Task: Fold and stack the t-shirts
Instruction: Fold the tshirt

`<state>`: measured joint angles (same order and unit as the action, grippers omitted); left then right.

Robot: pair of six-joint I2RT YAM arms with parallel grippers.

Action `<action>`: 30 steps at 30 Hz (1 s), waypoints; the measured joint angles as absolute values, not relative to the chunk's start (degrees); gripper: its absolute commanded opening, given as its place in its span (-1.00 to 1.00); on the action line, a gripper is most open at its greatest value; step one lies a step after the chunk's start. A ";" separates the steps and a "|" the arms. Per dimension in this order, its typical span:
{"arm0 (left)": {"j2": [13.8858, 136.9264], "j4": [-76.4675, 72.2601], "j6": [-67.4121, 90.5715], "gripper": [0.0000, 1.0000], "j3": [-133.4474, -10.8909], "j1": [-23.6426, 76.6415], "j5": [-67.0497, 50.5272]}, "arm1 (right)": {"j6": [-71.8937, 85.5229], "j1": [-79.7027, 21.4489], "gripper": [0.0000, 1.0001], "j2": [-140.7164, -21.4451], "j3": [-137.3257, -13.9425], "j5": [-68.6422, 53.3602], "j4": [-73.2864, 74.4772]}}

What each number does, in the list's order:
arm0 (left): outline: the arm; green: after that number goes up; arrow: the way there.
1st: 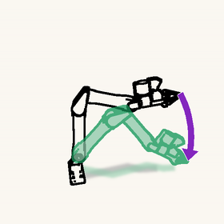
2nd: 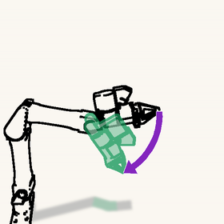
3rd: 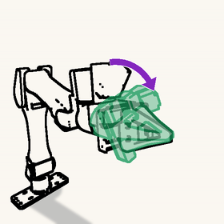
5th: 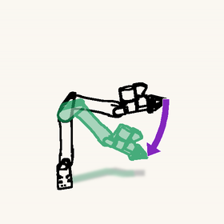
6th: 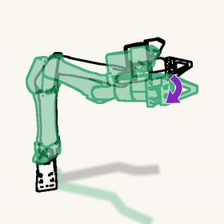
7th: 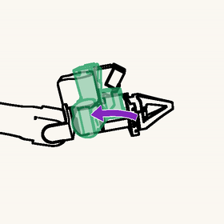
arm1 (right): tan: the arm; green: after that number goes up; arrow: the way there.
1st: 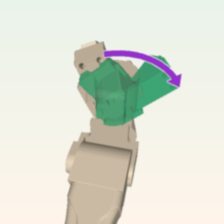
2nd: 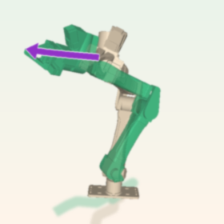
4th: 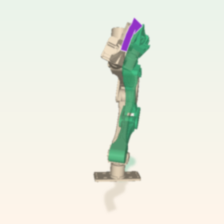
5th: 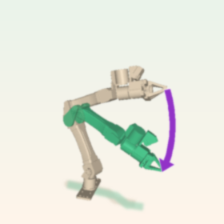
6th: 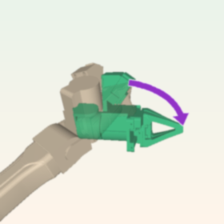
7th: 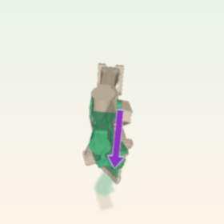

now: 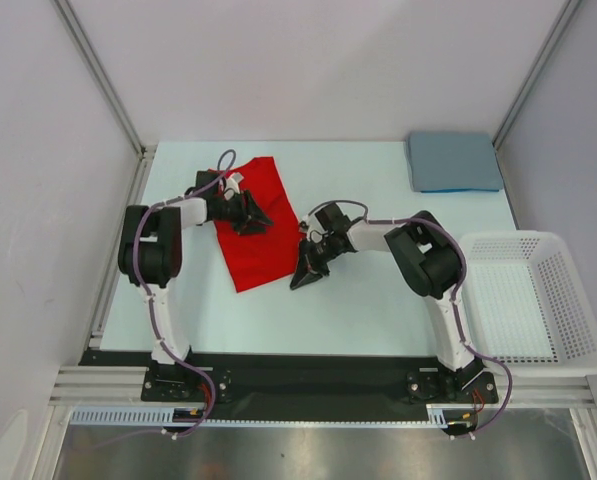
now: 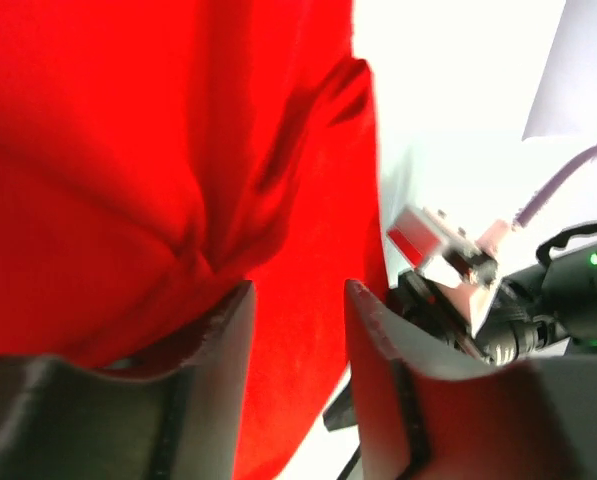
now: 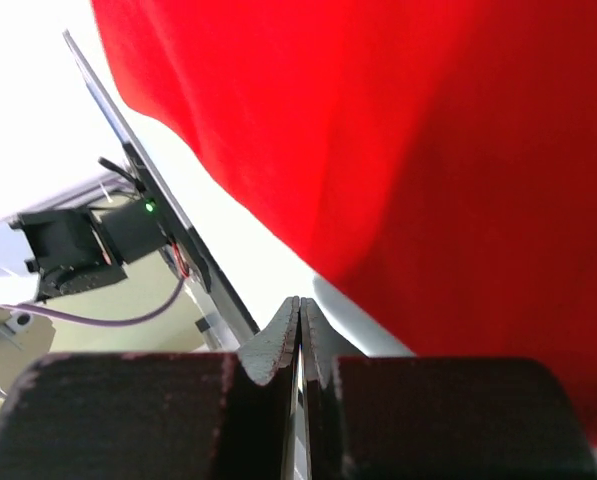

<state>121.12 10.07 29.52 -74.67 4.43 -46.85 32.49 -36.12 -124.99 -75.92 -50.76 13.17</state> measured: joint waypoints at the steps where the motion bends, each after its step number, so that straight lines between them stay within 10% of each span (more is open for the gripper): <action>1: 119.72 10.76 29.39 0.03 -74.41 4.32 -46.09 | 32.56 -36.01 -0.89 -124.99 -76.69 -50.63 13.78; 13: 108.66 12.75 27.64 -0.76 -66.11 1.10 -41.34 | 48.86 -40.91 -0.90 -134.61 -96.86 -49.84 -0.51; 30: 114.10 13.61 30.15 -0.82 -63.90 -3.46 -40.64 | 55.83 -48.51 -0.90 -140.94 -94.59 -46.72 -9.04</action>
